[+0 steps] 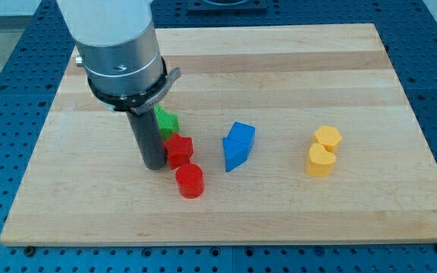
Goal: Move the group of blocks right a bit
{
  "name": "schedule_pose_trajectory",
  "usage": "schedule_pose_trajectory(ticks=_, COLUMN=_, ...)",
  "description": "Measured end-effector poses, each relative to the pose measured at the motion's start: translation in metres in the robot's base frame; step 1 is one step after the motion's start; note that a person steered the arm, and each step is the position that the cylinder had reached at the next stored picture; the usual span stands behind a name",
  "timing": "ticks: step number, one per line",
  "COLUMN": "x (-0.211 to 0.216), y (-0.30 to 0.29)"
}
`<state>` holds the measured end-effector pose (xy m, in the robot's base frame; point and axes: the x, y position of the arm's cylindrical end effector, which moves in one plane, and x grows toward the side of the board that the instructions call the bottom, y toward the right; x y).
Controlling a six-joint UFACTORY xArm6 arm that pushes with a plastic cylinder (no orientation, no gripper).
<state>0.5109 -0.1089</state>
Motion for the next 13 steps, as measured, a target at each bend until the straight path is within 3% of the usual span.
schedule_pose_trajectory(ticks=2, x=0.0, y=0.035)
schedule_pose_trajectory(ticks=3, x=0.0, y=0.022)
schedule_pose_trajectory(ticks=4, x=0.0, y=-0.044)
schedule_pose_trajectory(ticks=5, x=0.002, y=-0.069)
schedule_pose_trajectory(ticks=6, x=-0.067, y=-0.075)
schedule_pose_trajectory(ticks=7, x=-0.197, y=-0.075)
schedule_pose_trajectory(ticks=8, x=-0.234, y=-0.075)
schedule_pose_trajectory(ticks=12, x=-0.114, y=-0.033)
schedule_pose_trajectory(ticks=13, x=-0.113, y=-0.033)
